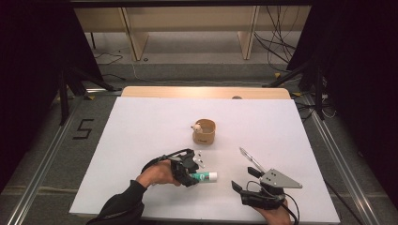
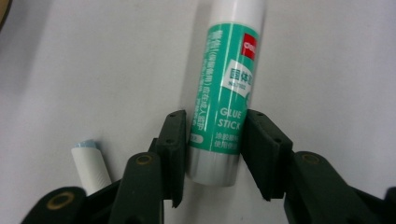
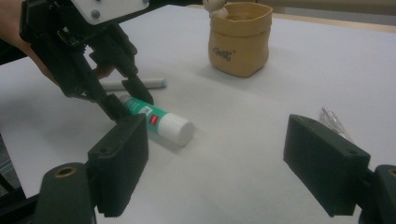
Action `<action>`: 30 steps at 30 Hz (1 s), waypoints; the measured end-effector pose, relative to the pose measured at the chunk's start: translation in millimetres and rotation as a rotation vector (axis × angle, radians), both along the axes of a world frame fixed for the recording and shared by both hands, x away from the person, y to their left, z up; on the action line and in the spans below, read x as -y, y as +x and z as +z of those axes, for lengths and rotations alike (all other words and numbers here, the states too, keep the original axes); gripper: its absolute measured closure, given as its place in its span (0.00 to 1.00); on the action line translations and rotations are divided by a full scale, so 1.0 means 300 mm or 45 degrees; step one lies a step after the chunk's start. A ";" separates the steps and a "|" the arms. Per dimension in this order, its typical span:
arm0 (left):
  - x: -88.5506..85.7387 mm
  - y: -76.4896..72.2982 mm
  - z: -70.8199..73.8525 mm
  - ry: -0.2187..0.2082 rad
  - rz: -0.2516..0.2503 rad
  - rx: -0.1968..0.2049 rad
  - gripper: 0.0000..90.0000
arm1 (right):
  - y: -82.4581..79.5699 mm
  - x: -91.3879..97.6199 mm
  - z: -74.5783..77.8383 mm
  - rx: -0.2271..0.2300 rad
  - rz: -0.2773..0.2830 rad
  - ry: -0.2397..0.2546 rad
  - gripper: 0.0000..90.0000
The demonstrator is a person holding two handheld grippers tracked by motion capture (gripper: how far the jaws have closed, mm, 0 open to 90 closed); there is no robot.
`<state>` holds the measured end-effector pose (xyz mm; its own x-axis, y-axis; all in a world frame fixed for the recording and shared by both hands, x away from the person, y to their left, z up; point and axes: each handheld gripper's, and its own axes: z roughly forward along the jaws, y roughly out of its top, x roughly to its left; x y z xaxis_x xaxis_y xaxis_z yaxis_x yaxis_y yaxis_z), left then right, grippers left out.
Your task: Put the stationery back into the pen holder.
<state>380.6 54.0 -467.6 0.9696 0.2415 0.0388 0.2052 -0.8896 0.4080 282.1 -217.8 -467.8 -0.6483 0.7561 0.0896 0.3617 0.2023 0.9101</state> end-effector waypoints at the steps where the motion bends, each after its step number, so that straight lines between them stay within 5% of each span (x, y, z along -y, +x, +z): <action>1: 0.000 -0.002 0.000 0.001 -0.011 -0.002 0.70 | 0.000 -0.001 0.000 -0.001 0.000 0.001 0.26; 6: -0.002 -0.006 0.001 0.005 -0.036 0.014 0.72 | -0.001 -0.002 0.000 -0.001 0.006 -0.001 0.26; 15: -0.016 0.004 -0.004 -0.054 0.009 -0.026 0.73 | -0.001 -0.001 0.001 0.000 0.004 0.002 0.26; 30: -0.057 0.011 0.024 -0.289 0.155 -0.011 0.73 | 0.000 0.001 0.002 -0.019 0.002 0.047 0.26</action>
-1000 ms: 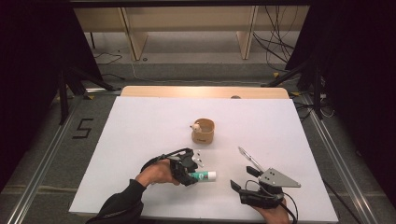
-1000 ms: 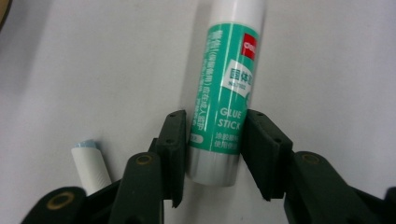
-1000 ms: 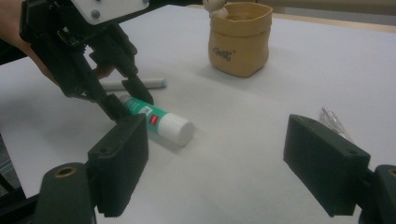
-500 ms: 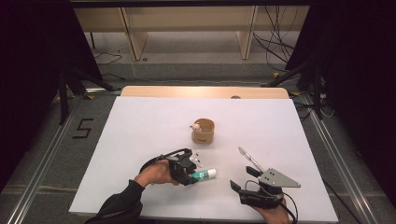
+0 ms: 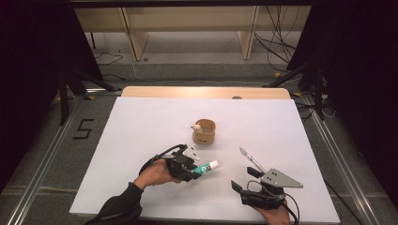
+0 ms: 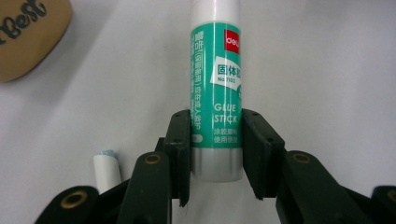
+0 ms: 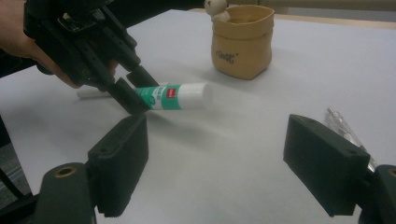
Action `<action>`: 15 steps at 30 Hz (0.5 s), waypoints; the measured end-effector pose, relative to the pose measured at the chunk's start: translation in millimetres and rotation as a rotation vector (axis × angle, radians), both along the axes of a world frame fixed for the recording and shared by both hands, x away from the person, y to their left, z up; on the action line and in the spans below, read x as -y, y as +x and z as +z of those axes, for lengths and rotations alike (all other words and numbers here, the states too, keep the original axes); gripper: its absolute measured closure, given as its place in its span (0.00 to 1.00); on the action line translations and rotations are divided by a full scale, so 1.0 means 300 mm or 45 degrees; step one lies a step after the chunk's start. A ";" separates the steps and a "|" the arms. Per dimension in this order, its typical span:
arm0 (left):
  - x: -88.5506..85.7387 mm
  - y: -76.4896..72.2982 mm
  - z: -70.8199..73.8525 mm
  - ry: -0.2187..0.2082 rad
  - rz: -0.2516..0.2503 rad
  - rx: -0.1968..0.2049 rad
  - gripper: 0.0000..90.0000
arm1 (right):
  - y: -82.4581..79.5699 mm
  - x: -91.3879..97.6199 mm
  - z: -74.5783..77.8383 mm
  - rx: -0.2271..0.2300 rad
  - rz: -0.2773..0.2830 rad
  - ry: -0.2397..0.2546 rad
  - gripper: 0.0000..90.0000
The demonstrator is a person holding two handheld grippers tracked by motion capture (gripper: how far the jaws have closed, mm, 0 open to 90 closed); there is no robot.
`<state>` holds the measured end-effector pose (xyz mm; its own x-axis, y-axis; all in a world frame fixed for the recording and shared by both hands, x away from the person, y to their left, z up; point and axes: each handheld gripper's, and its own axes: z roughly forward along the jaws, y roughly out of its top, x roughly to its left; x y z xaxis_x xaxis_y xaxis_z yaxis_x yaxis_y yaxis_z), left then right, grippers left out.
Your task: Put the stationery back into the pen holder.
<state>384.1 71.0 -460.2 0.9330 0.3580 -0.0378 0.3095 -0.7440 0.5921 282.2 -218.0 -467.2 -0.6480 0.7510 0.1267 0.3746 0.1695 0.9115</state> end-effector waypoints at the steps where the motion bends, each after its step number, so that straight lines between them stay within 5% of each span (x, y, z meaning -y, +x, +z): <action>1: -0.002 -0.001 0.001 -0.016 0.013 -0.001 0.73 | 0.001 0.000 0.000 -0.002 0.001 0.002 0.26; 15: -0.040 -0.016 -0.017 -0.201 0.121 0.025 0.73 | 0.004 0.004 0.004 -0.028 0.008 0.074 0.26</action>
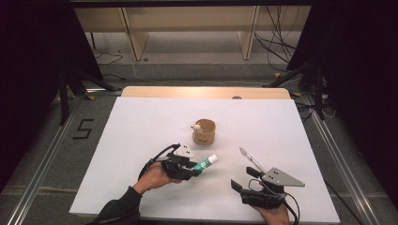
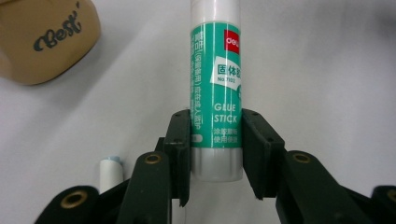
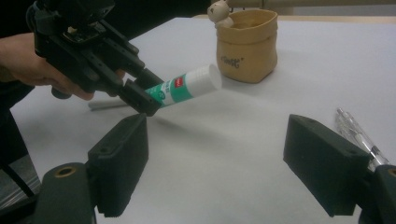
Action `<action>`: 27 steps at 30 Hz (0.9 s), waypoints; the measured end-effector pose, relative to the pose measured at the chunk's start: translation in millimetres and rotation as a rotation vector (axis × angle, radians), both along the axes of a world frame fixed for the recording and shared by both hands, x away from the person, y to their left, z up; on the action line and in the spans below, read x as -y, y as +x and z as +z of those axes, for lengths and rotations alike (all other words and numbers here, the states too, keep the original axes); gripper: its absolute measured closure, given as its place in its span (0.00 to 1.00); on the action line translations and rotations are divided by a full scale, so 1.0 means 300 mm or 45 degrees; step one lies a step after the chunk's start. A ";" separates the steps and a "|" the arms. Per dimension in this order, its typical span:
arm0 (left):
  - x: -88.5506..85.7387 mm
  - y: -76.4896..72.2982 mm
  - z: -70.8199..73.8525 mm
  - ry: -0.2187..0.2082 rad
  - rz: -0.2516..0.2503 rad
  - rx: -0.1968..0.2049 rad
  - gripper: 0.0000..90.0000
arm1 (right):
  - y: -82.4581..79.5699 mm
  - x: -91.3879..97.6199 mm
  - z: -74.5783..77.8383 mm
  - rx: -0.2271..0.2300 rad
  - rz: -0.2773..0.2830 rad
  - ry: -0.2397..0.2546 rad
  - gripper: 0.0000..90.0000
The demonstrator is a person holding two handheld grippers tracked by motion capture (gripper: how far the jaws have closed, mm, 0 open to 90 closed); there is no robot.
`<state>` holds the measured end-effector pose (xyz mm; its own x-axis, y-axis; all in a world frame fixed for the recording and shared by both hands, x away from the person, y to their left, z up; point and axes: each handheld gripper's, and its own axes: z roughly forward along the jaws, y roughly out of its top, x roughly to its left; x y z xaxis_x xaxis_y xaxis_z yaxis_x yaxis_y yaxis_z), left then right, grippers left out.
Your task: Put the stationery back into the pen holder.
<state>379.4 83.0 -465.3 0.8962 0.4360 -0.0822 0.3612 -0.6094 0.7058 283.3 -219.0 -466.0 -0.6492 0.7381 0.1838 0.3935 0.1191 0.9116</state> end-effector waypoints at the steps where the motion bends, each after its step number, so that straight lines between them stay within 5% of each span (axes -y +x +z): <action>1: -0.002 -0.001 0.000 -0.011 0.009 0.010 0.73 | -0.001 0.000 0.001 -0.005 0.002 0.006 0.26; 17: -0.034 -0.030 0.014 -0.238 0.138 0.077 0.73 | 0.010 -0.001 0.018 -0.026 0.000 0.100 0.26; 27: -0.044 -0.065 0.013 -0.303 0.176 0.107 0.73 | 0.031 -0.008 0.038 -0.064 0.005 0.180 0.26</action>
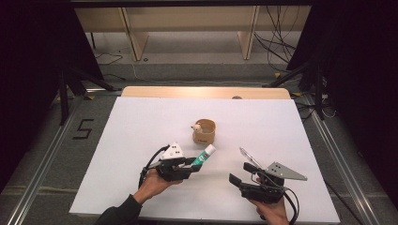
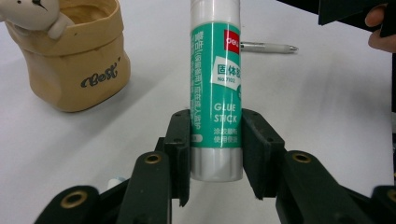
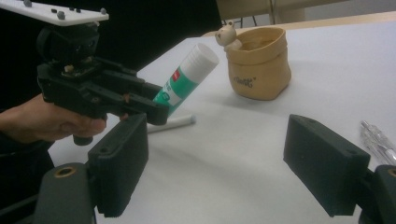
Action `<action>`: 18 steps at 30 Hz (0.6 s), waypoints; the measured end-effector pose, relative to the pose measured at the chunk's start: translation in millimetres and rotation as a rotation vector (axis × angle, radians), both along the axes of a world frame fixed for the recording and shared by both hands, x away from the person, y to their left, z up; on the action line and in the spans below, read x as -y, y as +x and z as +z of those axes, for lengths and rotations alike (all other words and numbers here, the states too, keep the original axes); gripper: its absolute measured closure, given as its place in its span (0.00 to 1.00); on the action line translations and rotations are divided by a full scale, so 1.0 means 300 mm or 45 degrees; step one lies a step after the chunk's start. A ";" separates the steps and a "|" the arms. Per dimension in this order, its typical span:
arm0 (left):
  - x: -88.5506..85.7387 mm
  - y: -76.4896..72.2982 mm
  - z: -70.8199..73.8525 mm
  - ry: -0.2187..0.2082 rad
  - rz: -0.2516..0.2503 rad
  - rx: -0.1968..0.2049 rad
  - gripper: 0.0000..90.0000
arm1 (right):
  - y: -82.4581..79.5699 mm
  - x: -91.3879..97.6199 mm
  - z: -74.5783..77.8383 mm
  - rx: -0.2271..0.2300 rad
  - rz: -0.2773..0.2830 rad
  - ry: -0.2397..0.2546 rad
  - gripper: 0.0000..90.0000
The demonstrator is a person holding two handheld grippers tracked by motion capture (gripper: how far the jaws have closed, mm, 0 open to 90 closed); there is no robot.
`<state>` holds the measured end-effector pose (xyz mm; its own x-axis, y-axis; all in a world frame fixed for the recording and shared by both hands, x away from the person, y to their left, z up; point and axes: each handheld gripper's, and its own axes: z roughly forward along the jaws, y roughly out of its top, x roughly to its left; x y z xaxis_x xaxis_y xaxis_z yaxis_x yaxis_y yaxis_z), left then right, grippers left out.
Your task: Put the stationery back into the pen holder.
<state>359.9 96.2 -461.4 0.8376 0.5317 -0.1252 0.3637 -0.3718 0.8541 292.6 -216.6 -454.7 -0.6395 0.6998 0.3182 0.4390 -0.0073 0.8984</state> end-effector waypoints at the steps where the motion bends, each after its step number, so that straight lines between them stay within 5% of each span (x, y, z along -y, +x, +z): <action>1: -0.001 -0.002 -0.002 -0.002 -0.001 -0.001 0.73 | 0.001 -0.002 0.002 -0.004 -0.002 0.004 0.26; 18: -0.014 -0.057 -0.007 -0.050 0.022 0.049 0.73 | 0.044 -0.079 0.036 0.000 0.049 0.044 0.26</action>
